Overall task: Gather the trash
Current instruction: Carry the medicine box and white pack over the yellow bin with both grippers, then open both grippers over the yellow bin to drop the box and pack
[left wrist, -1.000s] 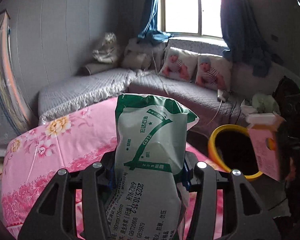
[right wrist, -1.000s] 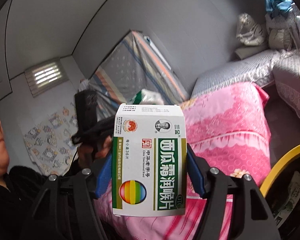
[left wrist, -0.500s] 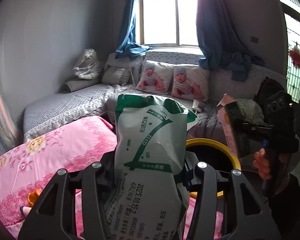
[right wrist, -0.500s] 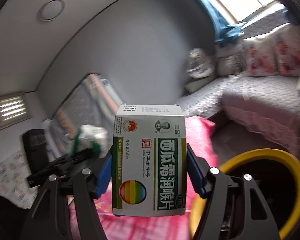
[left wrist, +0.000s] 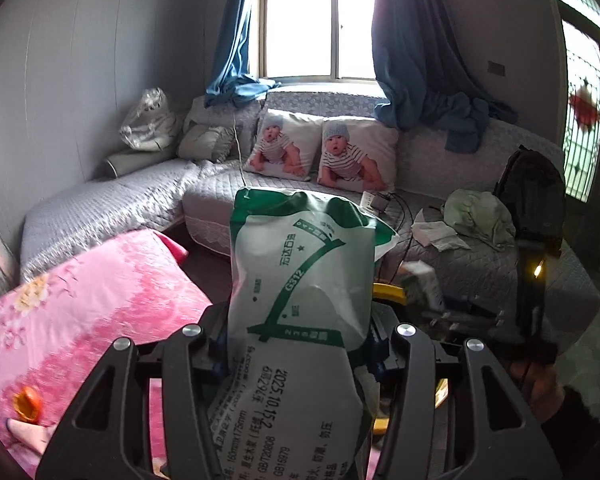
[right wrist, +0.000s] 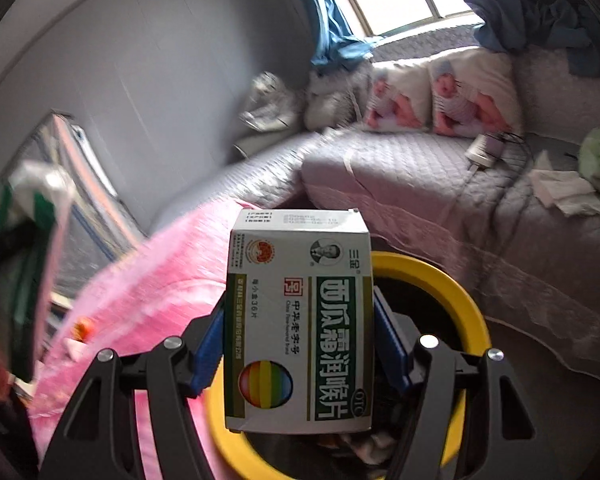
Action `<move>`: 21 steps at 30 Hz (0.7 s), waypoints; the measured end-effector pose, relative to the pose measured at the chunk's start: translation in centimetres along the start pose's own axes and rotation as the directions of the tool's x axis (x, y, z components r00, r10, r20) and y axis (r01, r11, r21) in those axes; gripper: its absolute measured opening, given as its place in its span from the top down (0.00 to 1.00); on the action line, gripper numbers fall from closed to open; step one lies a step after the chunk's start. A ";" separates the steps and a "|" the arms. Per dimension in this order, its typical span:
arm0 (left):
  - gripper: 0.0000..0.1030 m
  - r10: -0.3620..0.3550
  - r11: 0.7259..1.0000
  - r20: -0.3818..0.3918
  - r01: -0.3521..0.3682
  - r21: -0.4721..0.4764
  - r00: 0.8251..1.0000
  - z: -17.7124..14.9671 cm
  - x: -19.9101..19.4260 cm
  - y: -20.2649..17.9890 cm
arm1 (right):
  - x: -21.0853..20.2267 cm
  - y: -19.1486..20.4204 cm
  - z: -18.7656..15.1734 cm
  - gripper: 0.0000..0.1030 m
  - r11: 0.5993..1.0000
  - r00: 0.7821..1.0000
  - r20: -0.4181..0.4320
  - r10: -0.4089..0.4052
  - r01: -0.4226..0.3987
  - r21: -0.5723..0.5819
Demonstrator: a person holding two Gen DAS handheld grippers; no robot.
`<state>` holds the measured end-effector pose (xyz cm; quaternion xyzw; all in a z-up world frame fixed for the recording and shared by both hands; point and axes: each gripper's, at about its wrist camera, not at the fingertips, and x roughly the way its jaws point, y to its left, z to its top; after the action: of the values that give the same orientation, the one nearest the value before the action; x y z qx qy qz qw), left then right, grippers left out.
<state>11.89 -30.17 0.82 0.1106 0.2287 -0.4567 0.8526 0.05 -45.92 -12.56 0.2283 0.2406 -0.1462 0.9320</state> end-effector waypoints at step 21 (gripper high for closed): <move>0.51 -0.131 0.987 -0.122 0.118 -0.110 0.984 -1.8 12.5 -3.7 | -2.8 -8.7 -0.8 0.23 0.959 0.987 0.032 -0.157 0.144 0.245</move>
<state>14.33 -40.60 -6.83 0.0816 0.3127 -0.4890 0.8102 -5.99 -52.51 -14.82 0.3172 0.2140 -0.2507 0.8892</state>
